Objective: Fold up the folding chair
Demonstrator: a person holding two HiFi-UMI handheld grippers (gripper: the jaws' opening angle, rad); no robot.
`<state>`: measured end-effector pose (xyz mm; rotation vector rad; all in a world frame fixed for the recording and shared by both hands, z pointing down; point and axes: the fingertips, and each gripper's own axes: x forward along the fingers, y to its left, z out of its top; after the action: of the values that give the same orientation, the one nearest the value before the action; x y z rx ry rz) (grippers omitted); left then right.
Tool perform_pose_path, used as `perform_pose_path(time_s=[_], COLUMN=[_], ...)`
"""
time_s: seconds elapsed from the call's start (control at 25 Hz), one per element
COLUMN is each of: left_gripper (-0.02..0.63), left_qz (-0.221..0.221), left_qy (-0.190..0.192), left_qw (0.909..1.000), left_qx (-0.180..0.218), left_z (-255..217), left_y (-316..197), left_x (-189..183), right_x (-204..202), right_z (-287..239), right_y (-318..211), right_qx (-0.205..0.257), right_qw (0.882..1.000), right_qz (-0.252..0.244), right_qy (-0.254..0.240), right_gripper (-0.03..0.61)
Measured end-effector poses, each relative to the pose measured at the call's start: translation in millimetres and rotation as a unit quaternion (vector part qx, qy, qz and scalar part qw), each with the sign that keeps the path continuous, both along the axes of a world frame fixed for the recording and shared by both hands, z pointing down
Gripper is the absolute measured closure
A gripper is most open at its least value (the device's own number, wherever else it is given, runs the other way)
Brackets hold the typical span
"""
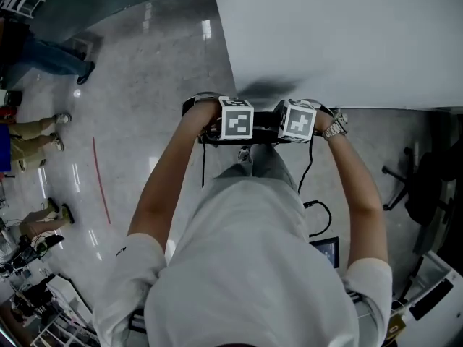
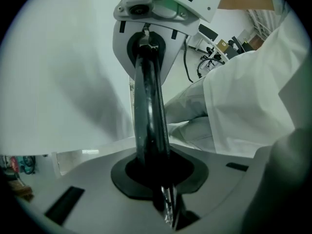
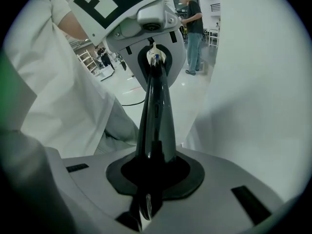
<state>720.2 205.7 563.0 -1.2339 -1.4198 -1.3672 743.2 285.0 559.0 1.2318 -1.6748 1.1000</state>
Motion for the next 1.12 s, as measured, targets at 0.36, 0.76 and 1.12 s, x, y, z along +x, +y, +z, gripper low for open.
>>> perform_pose_path(time_s=[0.36, 0.76, 1.12], left_gripper=[0.554, 0.532, 0.489], left_qz=[-0.067, -0.098, -0.107], left_qy=[0.007, 0.076, 0.137], left_qw=[0.9965, 0.9881, 0.9811], left_qx=[-0.05, -0.091, -0.085], left_z=[4, 6, 10], left_y=[-4, -3, -10], left_x=[42, 72, 90], right_x=[42, 80, 96], right_z=[8, -3, -9], right_y=[-8, -3, 3], right_qx=[0.011, 0.058, 0.061], right_qw=[0.999, 0.986, 0.979], right_qz=[0.03, 0.136, 0.168], right_qy=[0.02, 0.075, 0.099], right_gripper=[0.498, 0.396, 0.382])
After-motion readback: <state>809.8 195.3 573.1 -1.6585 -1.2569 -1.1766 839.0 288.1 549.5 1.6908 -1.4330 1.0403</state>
